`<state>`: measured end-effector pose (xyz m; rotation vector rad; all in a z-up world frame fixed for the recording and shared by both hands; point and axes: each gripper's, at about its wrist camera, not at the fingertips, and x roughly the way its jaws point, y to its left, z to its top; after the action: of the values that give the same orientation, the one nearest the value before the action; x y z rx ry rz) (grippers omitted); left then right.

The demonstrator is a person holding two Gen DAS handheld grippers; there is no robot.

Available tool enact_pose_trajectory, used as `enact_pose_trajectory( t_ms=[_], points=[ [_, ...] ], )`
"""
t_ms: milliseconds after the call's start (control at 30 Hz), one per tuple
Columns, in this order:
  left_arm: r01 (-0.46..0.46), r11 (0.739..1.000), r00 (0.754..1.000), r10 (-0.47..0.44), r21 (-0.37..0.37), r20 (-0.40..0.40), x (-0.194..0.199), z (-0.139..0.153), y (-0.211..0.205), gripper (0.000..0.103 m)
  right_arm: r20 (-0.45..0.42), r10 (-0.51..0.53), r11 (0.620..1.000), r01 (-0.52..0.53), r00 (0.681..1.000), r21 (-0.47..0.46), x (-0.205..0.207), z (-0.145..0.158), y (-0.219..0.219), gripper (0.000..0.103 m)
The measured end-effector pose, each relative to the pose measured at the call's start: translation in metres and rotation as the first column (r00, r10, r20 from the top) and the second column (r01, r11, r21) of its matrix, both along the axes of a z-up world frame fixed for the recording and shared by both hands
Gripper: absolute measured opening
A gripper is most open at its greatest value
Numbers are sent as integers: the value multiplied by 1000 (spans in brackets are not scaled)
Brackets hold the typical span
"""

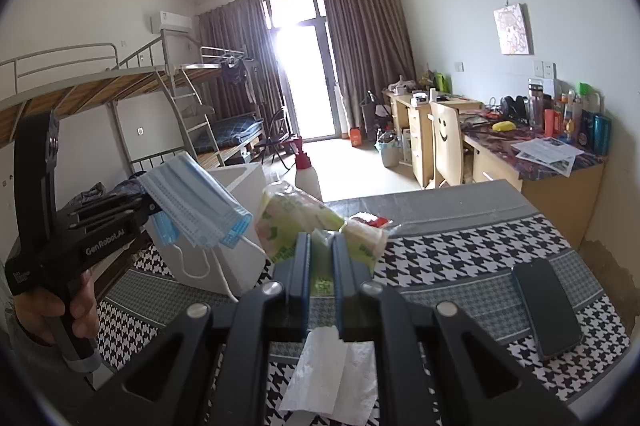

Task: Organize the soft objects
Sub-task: 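Carry the blue mask and green packet over the white foam box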

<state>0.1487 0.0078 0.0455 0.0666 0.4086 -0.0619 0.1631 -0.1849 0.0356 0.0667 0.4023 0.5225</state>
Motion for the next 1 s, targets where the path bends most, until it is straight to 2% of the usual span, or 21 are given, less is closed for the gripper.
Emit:
enact_pose_trajectory(
  t_ms=[367, 1000],
  points=[
    [-19, 1000, 1000, 19, 10, 10, 16, 11, 3, 6, 12, 10, 1000, -10, 1000, 2, 9, 9, 10, 13],
    [-148, 989, 988, 149, -25, 38, 44, 35, 43, 6, 11, 60, 998, -60, 998, -25, 34, 32, 44, 13]
  ],
)
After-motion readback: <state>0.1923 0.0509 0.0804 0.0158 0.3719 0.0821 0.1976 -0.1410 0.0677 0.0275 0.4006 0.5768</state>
